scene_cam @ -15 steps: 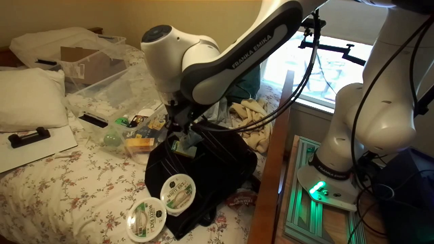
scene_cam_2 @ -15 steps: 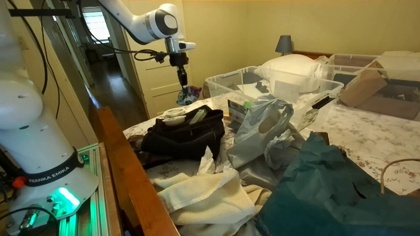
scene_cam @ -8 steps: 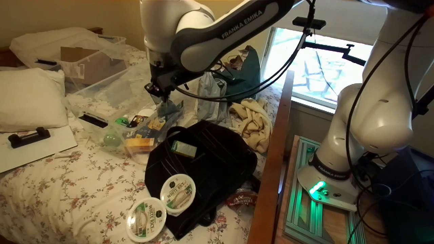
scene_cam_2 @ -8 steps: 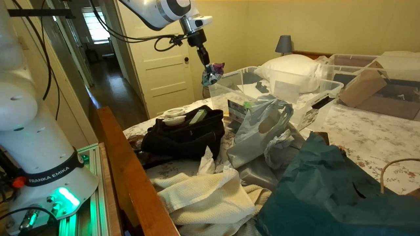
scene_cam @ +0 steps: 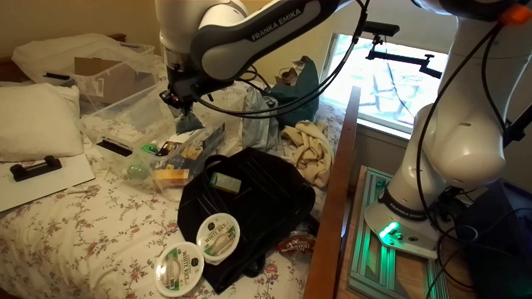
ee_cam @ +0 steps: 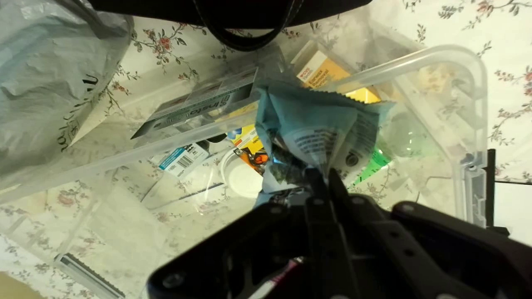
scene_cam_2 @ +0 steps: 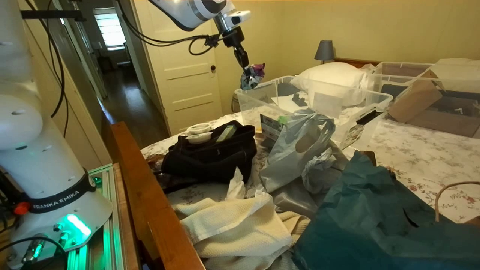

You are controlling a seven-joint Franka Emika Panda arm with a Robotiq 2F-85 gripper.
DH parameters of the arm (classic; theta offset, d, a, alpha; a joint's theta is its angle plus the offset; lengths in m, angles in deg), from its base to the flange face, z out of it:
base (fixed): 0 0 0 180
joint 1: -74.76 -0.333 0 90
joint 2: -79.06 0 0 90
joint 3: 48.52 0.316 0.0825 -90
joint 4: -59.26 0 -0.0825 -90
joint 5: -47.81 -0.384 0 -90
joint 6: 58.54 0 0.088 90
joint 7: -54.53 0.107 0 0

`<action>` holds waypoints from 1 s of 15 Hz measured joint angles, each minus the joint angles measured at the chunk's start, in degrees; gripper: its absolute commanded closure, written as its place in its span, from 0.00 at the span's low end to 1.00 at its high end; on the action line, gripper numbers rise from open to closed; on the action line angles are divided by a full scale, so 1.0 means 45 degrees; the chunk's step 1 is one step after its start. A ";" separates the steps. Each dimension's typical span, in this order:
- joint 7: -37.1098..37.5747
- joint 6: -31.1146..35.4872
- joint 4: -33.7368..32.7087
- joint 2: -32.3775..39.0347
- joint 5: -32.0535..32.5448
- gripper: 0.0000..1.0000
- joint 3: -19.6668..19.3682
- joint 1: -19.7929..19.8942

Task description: Take the items off the bag

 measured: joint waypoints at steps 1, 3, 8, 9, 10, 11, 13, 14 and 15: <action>-0.0029 0.0000 -0.0003 0.0014 -0.0016 0.99 -0.0007 0.0001; -0.0051 0.0000 -0.0144 0.0126 -0.0025 0.99 -0.0116 0.0015; -0.0284 0.0157 -0.1648 0.1316 -0.0025 0.71 -0.0482 0.0085; -0.0284 0.0166 -0.2009 0.1620 -0.0025 0.71 -0.0532 0.0077; -0.0280 0.0168 -0.2361 0.1923 -0.0025 0.66 -0.0590 0.0050; -0.0269 0.0168 -0.2682 0.2215 -0.0025 0.58 -0.0653 0.0018; -0.0260 0.0169 -0.3187 0.2706 -0.0063 0.43 -0.0749 -0.0002; -0.0234 0.0169 -0.3361 0.2888 -0.0080 0.37 -0.0805 -0.0007; -0.0182 0.0169 -0.3476 0.3009 -0.0083 0.31 -0.0869 -0.0010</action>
